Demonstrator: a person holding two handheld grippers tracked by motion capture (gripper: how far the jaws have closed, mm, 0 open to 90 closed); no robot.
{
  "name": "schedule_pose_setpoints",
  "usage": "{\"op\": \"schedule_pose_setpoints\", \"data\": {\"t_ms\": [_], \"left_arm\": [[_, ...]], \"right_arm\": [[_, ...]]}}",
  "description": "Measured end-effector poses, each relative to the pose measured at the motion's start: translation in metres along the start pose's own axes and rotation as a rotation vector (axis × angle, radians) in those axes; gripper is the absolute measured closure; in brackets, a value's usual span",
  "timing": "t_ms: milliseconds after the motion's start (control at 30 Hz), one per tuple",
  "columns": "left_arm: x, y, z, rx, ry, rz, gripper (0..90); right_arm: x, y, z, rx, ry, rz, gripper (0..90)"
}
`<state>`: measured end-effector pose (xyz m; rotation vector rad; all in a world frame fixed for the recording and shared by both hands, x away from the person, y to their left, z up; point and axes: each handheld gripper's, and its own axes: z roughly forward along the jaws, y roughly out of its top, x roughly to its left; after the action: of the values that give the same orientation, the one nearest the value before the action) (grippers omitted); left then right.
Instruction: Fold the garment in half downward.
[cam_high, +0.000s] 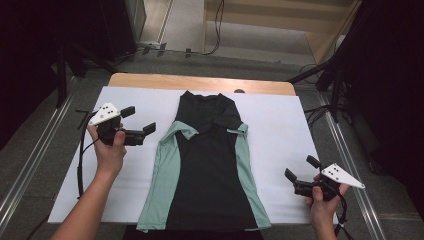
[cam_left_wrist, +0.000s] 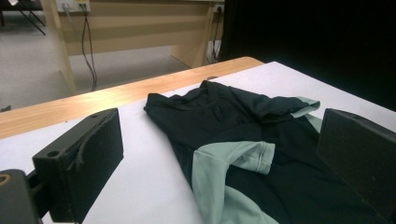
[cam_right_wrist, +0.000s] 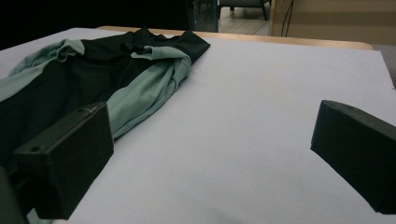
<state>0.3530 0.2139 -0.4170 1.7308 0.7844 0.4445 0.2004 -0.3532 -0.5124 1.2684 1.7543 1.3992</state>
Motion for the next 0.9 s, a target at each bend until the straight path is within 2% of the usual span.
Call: {"op": "schedule_pose_setpoints", "data": {"t_ms": [333,500,900], "left_arm": [[0.007,0.001,0.028,0.030,-0.013,-0.022,0.1],[0.009,0.002,0.043,0.054,-0.022,-0.007,0.1],[0.024,0.006,0.072,0.084,-0.048,-0.056,0.1]], "right_arm": [[0.001,-0.001,0.001,0.005,-0.002,0.000,0.0],[0.002,-0.001,0.003,0.010,-0.003,-0.013,0.0],[0.002,-0.001,0.004,0.014,-0.006,-0.014,0.0]]}}
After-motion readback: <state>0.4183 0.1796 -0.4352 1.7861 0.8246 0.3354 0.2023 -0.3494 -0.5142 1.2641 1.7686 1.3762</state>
